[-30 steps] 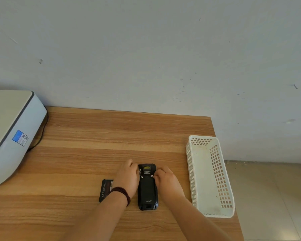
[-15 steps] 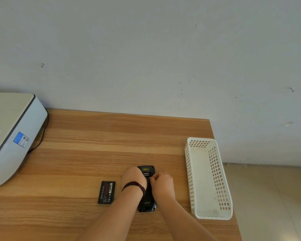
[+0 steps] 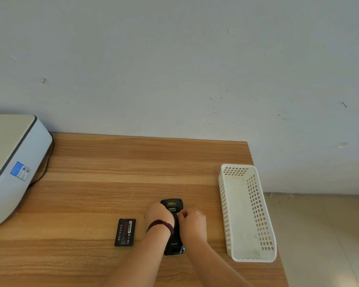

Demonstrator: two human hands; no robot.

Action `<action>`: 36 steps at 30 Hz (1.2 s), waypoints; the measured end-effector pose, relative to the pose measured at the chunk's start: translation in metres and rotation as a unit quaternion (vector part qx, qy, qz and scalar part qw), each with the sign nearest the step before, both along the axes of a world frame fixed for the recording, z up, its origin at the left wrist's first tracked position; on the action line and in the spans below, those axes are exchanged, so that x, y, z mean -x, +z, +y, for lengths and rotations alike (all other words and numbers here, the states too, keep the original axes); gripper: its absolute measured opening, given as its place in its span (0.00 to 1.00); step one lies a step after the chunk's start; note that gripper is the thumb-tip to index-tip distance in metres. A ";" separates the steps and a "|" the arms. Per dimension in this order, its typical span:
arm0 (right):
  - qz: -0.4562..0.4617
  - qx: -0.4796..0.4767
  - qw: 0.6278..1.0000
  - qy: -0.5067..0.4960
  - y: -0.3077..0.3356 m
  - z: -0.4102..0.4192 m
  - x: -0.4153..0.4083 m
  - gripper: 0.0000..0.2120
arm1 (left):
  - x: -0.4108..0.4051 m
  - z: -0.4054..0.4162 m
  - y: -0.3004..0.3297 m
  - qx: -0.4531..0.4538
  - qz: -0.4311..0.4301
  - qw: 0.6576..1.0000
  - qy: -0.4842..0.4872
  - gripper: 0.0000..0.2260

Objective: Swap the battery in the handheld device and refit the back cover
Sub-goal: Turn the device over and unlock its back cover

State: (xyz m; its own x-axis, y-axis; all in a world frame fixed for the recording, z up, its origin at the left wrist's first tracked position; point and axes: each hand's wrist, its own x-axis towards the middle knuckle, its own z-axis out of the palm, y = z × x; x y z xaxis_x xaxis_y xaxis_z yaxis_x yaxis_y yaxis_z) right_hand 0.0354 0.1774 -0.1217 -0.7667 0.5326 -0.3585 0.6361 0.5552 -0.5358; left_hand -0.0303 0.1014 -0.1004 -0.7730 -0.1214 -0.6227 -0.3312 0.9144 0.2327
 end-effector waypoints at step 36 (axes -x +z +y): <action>-0.012 0.088 0.987 -0.133 0.010 -0.021 0.020 0.09 | -0.023 -0.028 -0.015 -0.174 0.147 0.972 -0.054 0.02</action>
State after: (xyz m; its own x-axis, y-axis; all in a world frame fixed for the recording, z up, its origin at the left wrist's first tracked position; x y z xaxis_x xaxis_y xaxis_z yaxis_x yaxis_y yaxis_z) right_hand 0.0156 0.1565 -0.1119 -0.5978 0.6419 -0.4802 0.7611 0.2661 -0.5916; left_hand -0.0069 0.0732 -0.1149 -0.9205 0.1479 -0.3616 -0.1107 0.7890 0.6044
